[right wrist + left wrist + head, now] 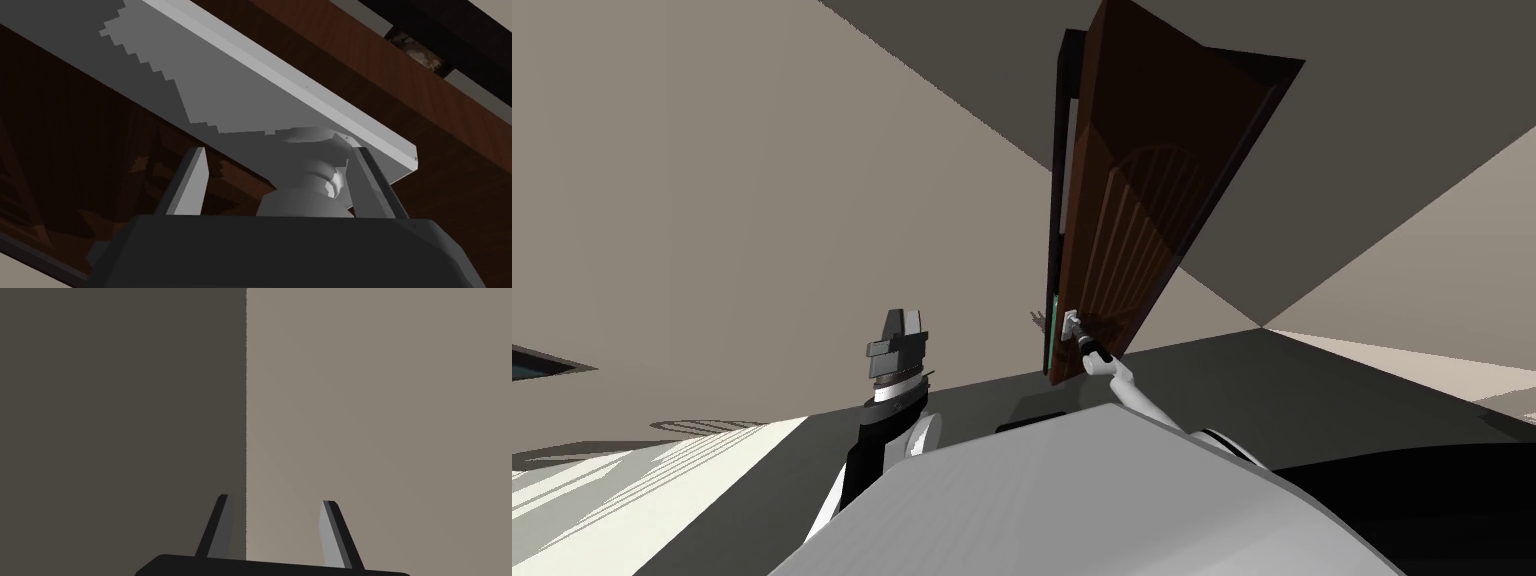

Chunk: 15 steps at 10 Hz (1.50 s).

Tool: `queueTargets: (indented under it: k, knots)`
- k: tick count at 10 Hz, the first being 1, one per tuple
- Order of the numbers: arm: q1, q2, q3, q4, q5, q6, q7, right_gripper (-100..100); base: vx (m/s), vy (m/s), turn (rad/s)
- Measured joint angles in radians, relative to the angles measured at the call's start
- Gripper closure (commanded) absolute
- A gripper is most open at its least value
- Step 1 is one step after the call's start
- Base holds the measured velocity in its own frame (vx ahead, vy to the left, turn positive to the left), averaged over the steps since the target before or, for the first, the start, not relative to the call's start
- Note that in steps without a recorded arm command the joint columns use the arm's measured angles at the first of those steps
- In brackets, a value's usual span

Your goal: Pull the door open

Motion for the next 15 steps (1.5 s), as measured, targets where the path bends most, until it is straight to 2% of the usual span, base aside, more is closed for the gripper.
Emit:
queueTargets:
  k: [4,6,8,11,12,15]
  knots:
    - [0.001,0.012,0.020,-0.020,-0.057,-0.023,-0.112,100,-0.092,-0.076,0.105]
    - [-0.008,0.008,0.033,-0.003,-0.078,-0.040,-0.158,100,-0.057,-0.044,0.076]
    - [0.000,0.022,0.031,-0.030,-0.106,-0.040,-0.203,100,-0.084,-0.086,0.131]
    - [-0.002,0.030,0.045,-0.042,-0.149,-0.053,-0.274,100,-0.067,-0.060,0.081]
    - [-0.006,0.027,0.053,-0.035,-0.162,-0.061,-0.298,100,-0.062,-0.050,0.101]
    - [-0.005,0.038,0.066,-0.045,-0.212,-0.093,-0.379,100,-0.099,-0.084,0.126]
